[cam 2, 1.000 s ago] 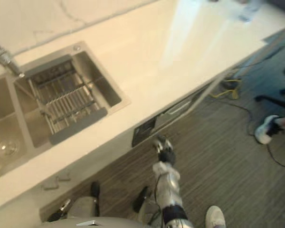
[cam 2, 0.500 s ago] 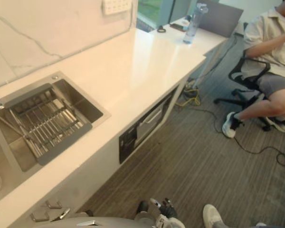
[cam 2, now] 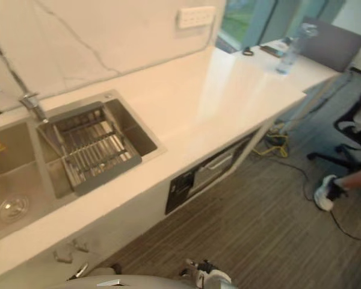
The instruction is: Walk over to the sink, pick up the cup, carry it to the dishwasher, place the cup inside the dishwasher, then close the dishwasher door
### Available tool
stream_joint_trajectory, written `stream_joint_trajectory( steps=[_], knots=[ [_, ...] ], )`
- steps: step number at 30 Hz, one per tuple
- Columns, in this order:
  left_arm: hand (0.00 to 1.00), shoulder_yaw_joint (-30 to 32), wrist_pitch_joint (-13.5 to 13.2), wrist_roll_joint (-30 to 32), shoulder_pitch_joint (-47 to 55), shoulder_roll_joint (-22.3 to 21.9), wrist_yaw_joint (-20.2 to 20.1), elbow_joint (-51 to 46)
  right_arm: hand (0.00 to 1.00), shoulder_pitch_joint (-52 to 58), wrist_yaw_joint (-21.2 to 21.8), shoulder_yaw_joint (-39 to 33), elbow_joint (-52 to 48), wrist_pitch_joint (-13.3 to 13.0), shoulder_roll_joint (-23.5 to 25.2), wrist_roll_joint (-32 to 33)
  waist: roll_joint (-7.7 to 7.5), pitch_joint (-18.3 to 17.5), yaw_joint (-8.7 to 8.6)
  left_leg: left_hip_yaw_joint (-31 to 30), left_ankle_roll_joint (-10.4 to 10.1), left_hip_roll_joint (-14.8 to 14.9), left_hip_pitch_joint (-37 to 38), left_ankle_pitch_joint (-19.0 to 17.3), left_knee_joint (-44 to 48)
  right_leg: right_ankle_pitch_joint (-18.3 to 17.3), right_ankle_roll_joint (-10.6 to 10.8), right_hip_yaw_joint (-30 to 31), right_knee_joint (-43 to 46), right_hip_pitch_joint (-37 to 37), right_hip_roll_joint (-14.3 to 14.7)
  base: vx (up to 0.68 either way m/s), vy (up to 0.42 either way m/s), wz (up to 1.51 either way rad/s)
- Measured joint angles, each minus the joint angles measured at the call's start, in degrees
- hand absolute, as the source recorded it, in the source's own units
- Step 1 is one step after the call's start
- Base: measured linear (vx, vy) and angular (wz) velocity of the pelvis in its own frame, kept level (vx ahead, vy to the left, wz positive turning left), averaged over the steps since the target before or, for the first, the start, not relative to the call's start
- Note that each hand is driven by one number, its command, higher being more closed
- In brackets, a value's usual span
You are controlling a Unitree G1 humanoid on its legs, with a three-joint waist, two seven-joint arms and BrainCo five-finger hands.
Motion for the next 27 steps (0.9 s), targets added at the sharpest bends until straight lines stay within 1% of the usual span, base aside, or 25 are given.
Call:
stream_joint_trajectory(
  steps=[1,2,3,5,6,7,9,10,11,12,13,14,15,16,17,18,19,20,21,22,23,24,25,26,27],
  knots=[
    [0.00,0.2,0.1,0.8,0.0,0.0,0.0,0.0,0.00,0.0,0.1,-0.5,0.1,0.4,-0.1,0.2,0.06,0.2,-0.72,4.4,1.7,-0.4,-1.7,1.6,0.5,-1.2,0.6,-2.7,0.0,1.1,-0.5,-0.06,0.068,1.58],
    [0.00,0.6,0.1,2.0,0.1,-0.3,0.1,0.0,0.00,-0.2,0.1,-1.1,0.1,0.9,-0.3,0.3,0.56,0.4,-1.23,9.5,3.6,-0.4,-3.7,2.3,2.2,-3.0,0.6,-1.9,0.2,1.7,-0.2,-0.07,0.081,1.74],
    [0.00,1.5,0.1,2.2,0.0,-0.6,0.0,0.0,0.00,-0.2,0.1,-1.1,0.1,1.2,-0.5,0.3,0.81,0.6,-1.18,10.6,4.4,-0.4,-4.3,2.3,3.1,-3.0,0.7,-1.9,0.6,1.6,-0.2,-0.08,0.072,1.60],
    [0.00,3.5,0.0,2.8,0.4,-1.9,0.0,-0.1,0.00,-0.7,0.0,-1.1,0.2,2.2,-0.8,0.9,1.27,1.3,0.58,11.4,5.9,-0.4,-5.6,1.4,4.8,-4.2,0.9,-3.4,2.5,1.6,-0.9,-0.05,0.033,0.80],
    [0.00,4.7,0.2,2.8,1.6,-2.1,-0.1,0.5,0.00,-1.2,0.1,-1.2,0.0,2.2,-0.8,1.2,1.68,1.3,0.64,14.2,6.5,0.1,-6.1,-0.6,6.3,-4.7,1.3,-4.5,3.7,1.6,-1.6,-0.01,0.030,0.41],
    [0.00,5.0,0.5,2.9,2.6,-2.6,-0.1,0.6,0.00,-1.5,0.1,-1.5,-0.2,2.2,-1.0,1.3,2.04,1.4,0.14,16.6,6.9,0.4,-6.2,-1.7,6.6,-5.4,1.8,-5.4,4.7,1.9,-2.2,0.00,0.047,0.48],
    [0.00,5.8,1.2,4.0,3.1,-2.7,-0.5,0.5,0.00,-1.0,-0.1,-2.6,-0.4,2.1,-1.2,1.3,1.47,1.4,-0.28,22.7,7.8,-0.3,-4.3,-3.0,5.9,-6.4,3.1,-5.5,5.8,1.8,-5.4,0.12,0.093,0.48],
    [0.00,6.6,1.7,5.7,3.2,-3.3,-0.7,0.7,0.00,-0.8,0.0,-2.8,-0.9,1.8,-1.6,1.4,2.22,1.2,-0.59,23.9,6.2,-0.1,-3.3,-2.2,4.9,-7.1,3.9,-5.3,8.1,1.0,-6.1,0.16,0.104,0.39],
    [0.00,6.6,2.1,6.4,3.3,-3.0,-1.1,0.9,0.00,-0.6,0.0,-2.9,-1.2,1.7,-1.6,1.4,2.06,1.1,-0.92,23.5,6.3,-0.9,-3.1,-2.3,4.0,-7.5,3.8,-4.9,9.2,0.8,-6.9,0.14,0.134,0.35],
    [0.00,6.5,2.2,7.8,3.3,-2.3,-2.0,0.7,0.00,-0.5,0.0,-2.9,-1.6,1.7,-1.5,2.2,0.81,1.3,-1.00,23.1,6.5,-3.2,-2.1,-2.0,1.8,-8.4,4.7,-4.9,11.5,0.3,-9.0,0.11,0.155,0.31],
    [0.00,6.5,2.2,8.3,2.9,-2.0,-2.6,0.6,0.00,-0.5,0.0,-3.1,-1.7,1.6,-1.5,2.5,0.54,1.2,-1.07,22.8,6.5,-4.1,-1.8,-2.0,1.0,-8.9,4.9,-4.9,12.8,0.1,-10.0,0.16,0.166,0.35],
    [0.00,6.2,2.1,9.1,2.8,-1.3,-3.5,0.6,0.00,-0.3,-0.2,-3.7,-2.1,1.3,-1.0,3.1,-0.10,1.1,-1.33,21.8,6.6,-5.9,-0.8,-2.0,-0.5,-9.9,4.9,-4.5,16.3,-0.4,-12.4,0.14,0.094,0.28],
    [0.00,6.1,1.8,9.5,2.8,-1.1,-3.9,0.6,0.00,-0.2,-0.5,-4.2,-2.4,0.9,-0.9,3.6,-0.50,1.1,-1.35,21.4,6.8,-6.6,-0.3,-1.9,-1.1,-10.1,5.1,-3.7,19.1,-0.9,-13.6,0.18,0.126,0.35],
    [0.00,5.3,1.4,9.7,2.5,-1.1,-3.9,0.6,0.00,-0.2,-0.9,-5.1,-3.1,0.0,-1.1,3.8,-0.92,1.5,-1.48,20.3,7.0,-6.8,0.5,-2.0,-1.8,-10.1,3.4,-0.9,26.3,-3.0,-15.5,0.13,0.187,0.44],
    [0.00,3.3,1.0,9.8,2.4,-0.5,-3.9,0.6,0.00,-0.2,-1.4,-5.8,-3.9,-0.7,-1.3,5.0,-0.52,1.7,-1.70,18.6,7.3,-6.6,1.6,-2.1,-1.6,-8.7,0.2,4.2,34.4,-5.8,-16.6,0.10,0.207,0.56],
    [0.00,2.4,0.7,9.5,1.7,-0.2,-3.8,0.6,0.00,-0.2,-1.7,-6.5,-4.1,-0.7,-1.3,5.5,0.02,2.0,-2.15,17.2,7.4,-6.3,2.3,-2.0,-1.3,-9.5,-1.0,7.1,37.7,-6.9,-16.5,0.04,0.180,0.95],
    [0.00,1.3,0.2,9.4,0.5,0.7,-3.7,0.4,0.00,-0.2,-1.9,-7.8,-4.1,-0.4,-1.0,5.9,-0.59,2.5,-3.11,14.3,7.6,-5.6,2.7,-2.1,-0.6,-14.1,-0.5,12.2,40.9,-7.9,-14.7,0.00,0.081,1.17],
    [0.00,1.3,-0.3,9.4,-0.3,1.3,-3.7,0.4,0.00,0.0,-1.8,-8.2,-3.8,-0.4,-0.1,5.9,-1.37,2.7,-3.45,12.3,7.3,-4.8,2.9,-2.3,0.2,-17.1,0.2,15.8,39.9,-8.6,-11.8,-0.04,0.037,1.15],
    [0.00,1.2,-0.4,9.3,-0.8,1.4,-3.7,0.4,0.00,0.0,-1.8,-9.1,-3.7,-0.3,0.4,5.9,-1.51,2.8,-3.39,11.4,6.9,-4.3,3.0,-2.4,0.6,-18.0,0.2,16.9,38.3,-8.9,-10.2,-0.12,-0.022,0.86],
    [0.00,1.2,-0.4,9.2,-1.1,1.4,-3.7,0.4,0.00,0.0,-1.9,-10.3,-3.5,-0.4,1.6,5.9,-1.50,2.8,-3.34,10.1,6.1,-3.6,3.0,-2.3,1.0,-18.3,0.1,18.4,33.3,-9.4,-7.6,-0.19,-0.060,0.56],
    [0.00,1.1,-0.3,9.0,-1.1,1.5,-3.6,0.4,0.00,0.0,-1.8,-11.3,-3.4,-0.3,2.4,5.9,-1.85,2.7,-3.39,9.4,5.1,-3.5,3.1,-2.5,1.2,-16.0,-0.2,19.6,26.3,-9.5,-5.8,-0.21,-0.084,0.44],
    [0.00,1.1,-0.2,8.9,-1.1,1.8,-3.6,0.3,0.00,0.0,-1.8,-11.5,-3.0,-0.2,2.9,5.9,-2.51,2.6,-3.23,9.3,4.6,-3.9,3.2,-2.5,1.2,-12.5,-0.6,20.4,22.9,-9.6,-5.1,-0.15,-0.149,0.24],
    [0.00,1.1,0.0,8.8,-1.3,2.1,-3.0,0.4,0.00,0.0,-1.8,-11.8,-2.3,0.1,3.5,5.8,-3.71,2.6,-2.72,8.9,3.5,-4.4,4.1,-2.8,0.9,-11.4,2.1,20.8,20.7,-8.8,-5.0,-0.03,-0.184,-0.01],
    [0.00,0.7,0.1,8.7,-1.2,1.1,-2.3,0.5,0.00,0.1,-1.8,-11.9,-1.9,0.8,3.2,5.8,-2.13,2.1,-2.80,9.0,2.5,-2.7,4.3,-2.3,-0.4,-10.6,1.1,20.6,18.0,-8.0,-3.0,0.03,-0.175,-0.11],
    [0.00,0.5,0.2,8.6,-1.1,0.7,-2.2,0.6,0.00,0.0,-1.7,-12.0,-1.8,1.2,2.8,5.8,-1.60,2.0,-2.87,9.3,2.0,-2.2,4.7,-1.9,-1.4,-10.2,0.9,20.4,16.5,-7.7,-2.1,0.04,-0.087,-0.13]
  ],
)
